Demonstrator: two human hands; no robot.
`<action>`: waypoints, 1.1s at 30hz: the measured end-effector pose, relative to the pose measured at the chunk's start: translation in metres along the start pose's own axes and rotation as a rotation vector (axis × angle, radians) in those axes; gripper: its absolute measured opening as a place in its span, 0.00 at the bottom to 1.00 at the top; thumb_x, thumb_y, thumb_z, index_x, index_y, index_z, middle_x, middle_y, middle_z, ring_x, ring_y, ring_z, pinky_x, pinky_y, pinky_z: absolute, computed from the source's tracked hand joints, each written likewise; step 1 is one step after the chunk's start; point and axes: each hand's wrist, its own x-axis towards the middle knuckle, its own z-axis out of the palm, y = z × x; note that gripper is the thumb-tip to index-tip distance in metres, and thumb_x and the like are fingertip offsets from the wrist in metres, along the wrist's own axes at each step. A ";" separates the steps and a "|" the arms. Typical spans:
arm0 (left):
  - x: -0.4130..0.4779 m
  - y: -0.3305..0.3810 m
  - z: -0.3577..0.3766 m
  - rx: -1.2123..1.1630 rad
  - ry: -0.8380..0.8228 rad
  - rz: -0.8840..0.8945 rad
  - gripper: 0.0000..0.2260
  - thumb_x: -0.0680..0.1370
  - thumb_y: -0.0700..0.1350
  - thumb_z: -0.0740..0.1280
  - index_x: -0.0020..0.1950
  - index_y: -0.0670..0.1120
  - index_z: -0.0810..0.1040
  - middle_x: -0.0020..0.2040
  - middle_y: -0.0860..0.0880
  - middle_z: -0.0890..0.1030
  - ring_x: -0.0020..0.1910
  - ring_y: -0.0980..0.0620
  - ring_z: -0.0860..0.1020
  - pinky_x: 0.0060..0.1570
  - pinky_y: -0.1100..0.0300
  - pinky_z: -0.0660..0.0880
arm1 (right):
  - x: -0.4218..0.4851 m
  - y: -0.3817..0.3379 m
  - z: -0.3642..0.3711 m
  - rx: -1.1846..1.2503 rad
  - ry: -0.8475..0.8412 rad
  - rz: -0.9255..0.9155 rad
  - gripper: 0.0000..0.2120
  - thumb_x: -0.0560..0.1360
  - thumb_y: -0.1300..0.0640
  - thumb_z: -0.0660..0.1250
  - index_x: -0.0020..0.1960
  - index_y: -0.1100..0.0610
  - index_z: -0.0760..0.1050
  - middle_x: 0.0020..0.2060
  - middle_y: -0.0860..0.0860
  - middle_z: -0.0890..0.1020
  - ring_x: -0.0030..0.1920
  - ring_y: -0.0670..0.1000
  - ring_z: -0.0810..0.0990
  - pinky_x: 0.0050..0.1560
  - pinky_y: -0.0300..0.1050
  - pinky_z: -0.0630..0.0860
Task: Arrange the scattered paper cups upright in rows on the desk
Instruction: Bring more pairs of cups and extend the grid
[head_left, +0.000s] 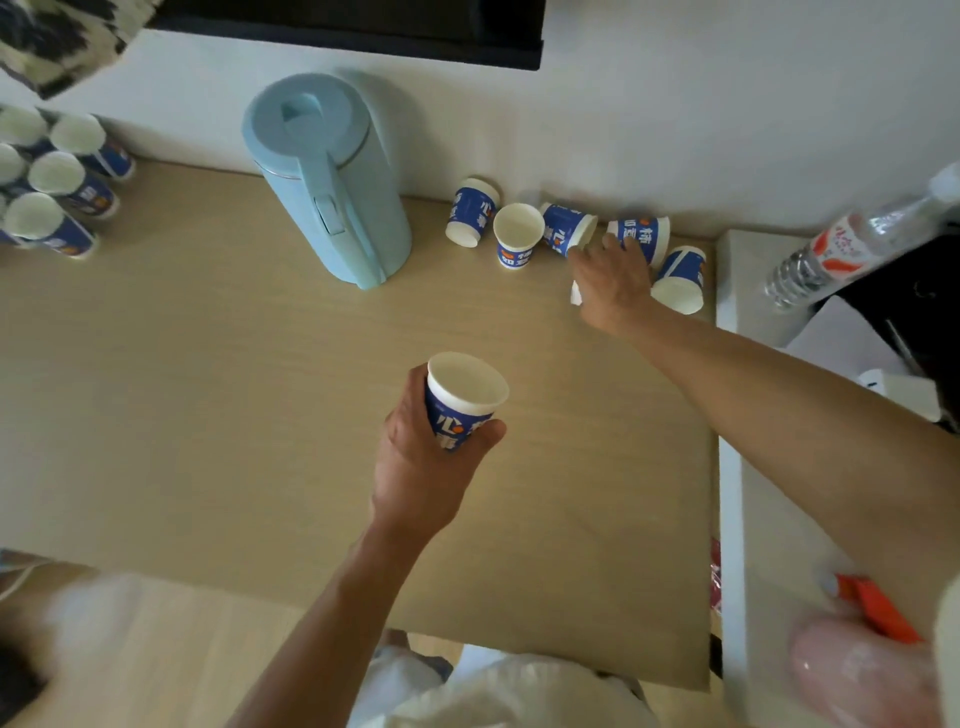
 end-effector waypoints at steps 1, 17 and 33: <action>-0.001 0.000 -0.002 0.000 0.008 -0.004 0.26 0.67 0.45 0.82 0.61 0.51 0.74 0.47 0.63 0.80 0.46 0.73 0.77 0.40 0.78 0.71 | -0.001 -0.002 -0.003 0.079 0.035 0.000 0.26 0.70 0.56 0.75 0.66 0.57 0.72 0.57 0.57 0.81 0.62 0.61 0.76 0.60 0.56 0.72; -0.015 0.000 -0.076 -0.243 0.166 -0.058 0.18 0.74 0.52 0.74 0.60 0.51 0.74 0.48 0.55 0.83 0.46 0.53 0.83 0.49 0.53 0.82 | -0.151 -0.110 -0.114 2.371 -0.141 0.094 0.27 0.68 0.62 0.71 0.67 0.62 0.73 0.54 0.58 0.82 0.50 0.54 0.83 0.50 0.46 0.80; -0.100 -0.037 -0.242 -0.421 0.302 0.130 0.22 0.74 0.57 0.71 0.63 0.50 0.69 0.53 0.52 0.82 0.52 0.49 0.82 0.54 0.43 0.81 | -0.223 -0.281 -0.228 1.911 -0.089 -0.354 0.26 0.72 0.58 0.73 0.69 0.52 0.73 0.61 0.49 0.83 0.61 0.49 0.83 0.54 0.41 0.80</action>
